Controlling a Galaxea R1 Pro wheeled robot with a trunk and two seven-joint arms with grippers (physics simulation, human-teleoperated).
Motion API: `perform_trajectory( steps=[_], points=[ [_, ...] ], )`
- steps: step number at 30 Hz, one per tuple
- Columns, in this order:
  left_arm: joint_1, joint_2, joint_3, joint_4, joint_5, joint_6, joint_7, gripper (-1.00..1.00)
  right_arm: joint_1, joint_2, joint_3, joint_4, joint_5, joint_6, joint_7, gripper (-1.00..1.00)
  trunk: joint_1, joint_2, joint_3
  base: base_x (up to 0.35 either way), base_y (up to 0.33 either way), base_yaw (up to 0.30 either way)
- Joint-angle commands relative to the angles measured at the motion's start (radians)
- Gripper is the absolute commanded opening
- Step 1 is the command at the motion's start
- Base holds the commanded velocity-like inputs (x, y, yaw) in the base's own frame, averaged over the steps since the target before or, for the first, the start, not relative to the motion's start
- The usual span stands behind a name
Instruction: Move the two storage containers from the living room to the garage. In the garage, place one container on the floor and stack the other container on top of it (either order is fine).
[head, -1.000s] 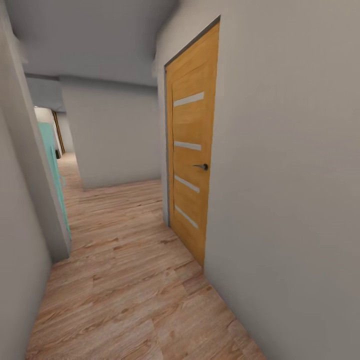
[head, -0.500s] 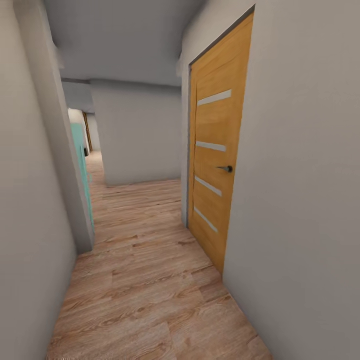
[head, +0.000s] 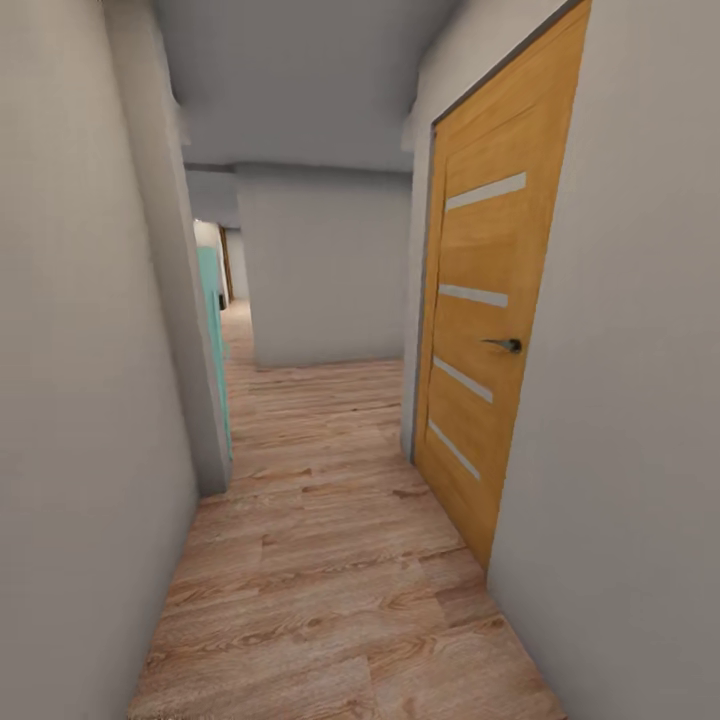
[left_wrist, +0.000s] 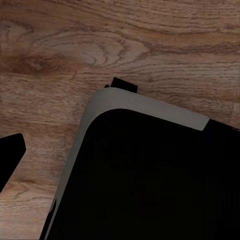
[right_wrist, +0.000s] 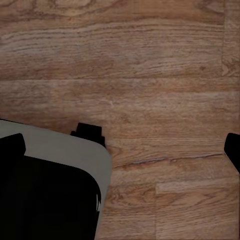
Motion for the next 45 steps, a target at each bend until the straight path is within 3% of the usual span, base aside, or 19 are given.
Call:
perform_trajectory(
  steps=[1, 16, 45],
  points=[
    [0.0, 0.0, -0.001, 0.0, 0.004, -0.002, 0.001, 1.0, -0.001, 0.001, 0.009, 0.003, -0.01, -0.006, 0.0, 1.0, 0.0, -0.001, -0.001, 0.171, 0.0, 0.273],
    [0.0, 0.0, -0.001, 0.0, 0.004, -0.002, 0.001, 1.0, -0.001, 0.0, 0.009, 0.003, -0.011, -0.006, 0.0, 1.0, 0.0, -0.001, -0.001, 0.236, -0.02, 0.256],
    [0.0, 0.006, -0.001, 0.0, 0.009, 0.006, 0.001, 1.0, -0.001, 0.002, 0.01, 0.003, -0.012, -0.006, 0.001, 1.0, 0.0, -0.001, -0.001, 0.302, -0.125, 0.005]
  ],
)
